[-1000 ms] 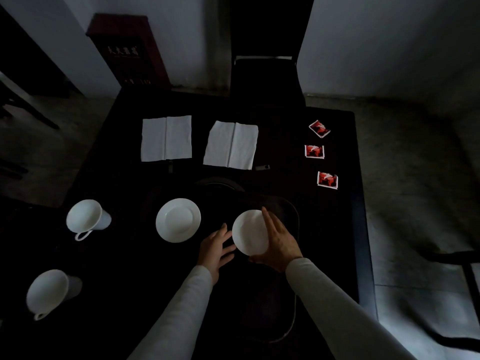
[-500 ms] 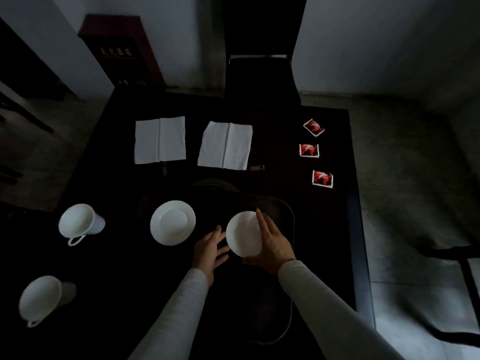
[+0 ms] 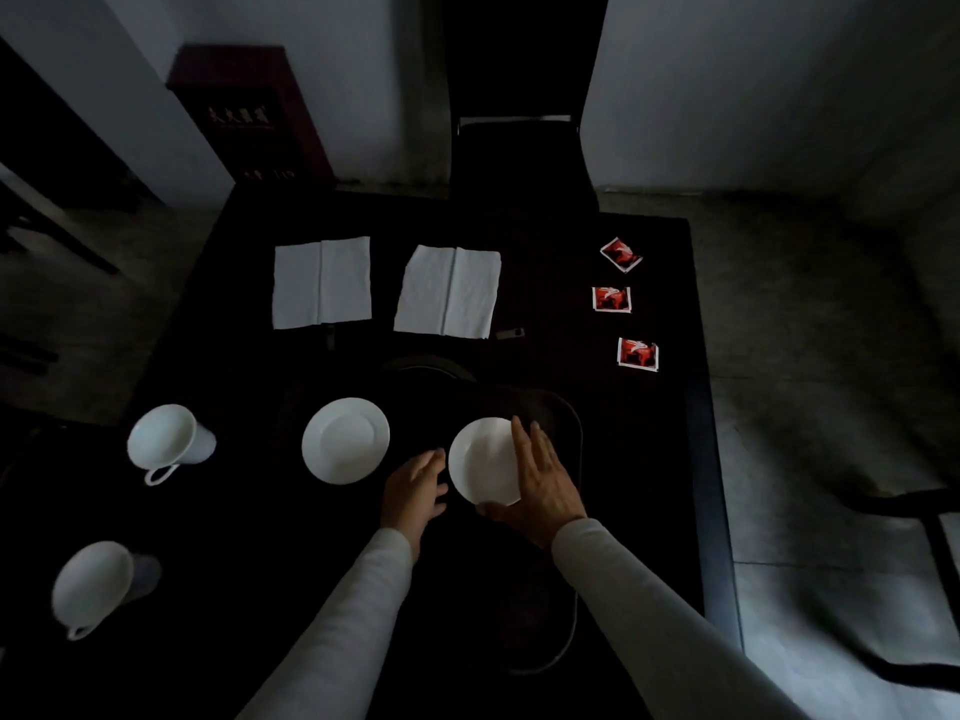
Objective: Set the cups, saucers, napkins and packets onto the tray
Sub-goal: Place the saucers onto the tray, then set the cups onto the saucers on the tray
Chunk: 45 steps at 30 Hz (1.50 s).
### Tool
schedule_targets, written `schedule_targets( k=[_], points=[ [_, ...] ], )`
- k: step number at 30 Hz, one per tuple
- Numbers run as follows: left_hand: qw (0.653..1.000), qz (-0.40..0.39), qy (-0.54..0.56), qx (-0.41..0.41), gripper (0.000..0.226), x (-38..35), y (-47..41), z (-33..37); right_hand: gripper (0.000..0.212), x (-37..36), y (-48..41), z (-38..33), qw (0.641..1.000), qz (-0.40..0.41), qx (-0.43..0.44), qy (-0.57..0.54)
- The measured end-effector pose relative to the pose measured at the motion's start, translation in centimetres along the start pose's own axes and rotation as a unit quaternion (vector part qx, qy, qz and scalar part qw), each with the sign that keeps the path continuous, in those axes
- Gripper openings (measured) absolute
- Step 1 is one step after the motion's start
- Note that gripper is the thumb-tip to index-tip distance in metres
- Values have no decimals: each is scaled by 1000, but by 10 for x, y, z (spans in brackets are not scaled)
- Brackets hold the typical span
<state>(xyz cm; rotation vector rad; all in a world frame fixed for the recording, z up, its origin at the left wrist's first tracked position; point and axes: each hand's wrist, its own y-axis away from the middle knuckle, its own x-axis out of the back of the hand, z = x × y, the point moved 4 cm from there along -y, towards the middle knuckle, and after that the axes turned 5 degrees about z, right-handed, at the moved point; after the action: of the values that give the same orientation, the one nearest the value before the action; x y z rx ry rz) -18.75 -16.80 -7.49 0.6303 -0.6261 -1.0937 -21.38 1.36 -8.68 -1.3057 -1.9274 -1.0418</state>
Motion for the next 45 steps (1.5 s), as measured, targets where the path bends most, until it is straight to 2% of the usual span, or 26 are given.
schedule_targets(
  k=[4,8,13,16,21,32,38,43,45],
  points=[
    [995,40,-48,-74,40,6,11,3,111,8,9,4,999,27,0,42],
    [977,46,-139,-152,40,15,31,9,107,21,19,3,996,42,2,75],
    [917,61,-295,-260,48,39,54,13,104,32,31,-7,993,57,17,103],
    [892,57,-340,-292,51,54,59,13,103,34,39,-14,992,65,11,108],
    [881,46,-360,-304,53,86,62,4,103,23,54,-39,991,64,20,113],
    [888,46,-338,-308,52,207,49,-4,98,-31,58,-145,987,53,47,145],
    [893,55,-319,-313,50,288,35,6,100,-78,55,-229,993,19,67,94],
    [885,108,-326,-316,48,356,26,10,98,-119,55,-296,996,-13,68,53],
    [893,118,-310,-304,48,382,20,9,100,-135,55,-321,996,-26,72,37]
  ],
)
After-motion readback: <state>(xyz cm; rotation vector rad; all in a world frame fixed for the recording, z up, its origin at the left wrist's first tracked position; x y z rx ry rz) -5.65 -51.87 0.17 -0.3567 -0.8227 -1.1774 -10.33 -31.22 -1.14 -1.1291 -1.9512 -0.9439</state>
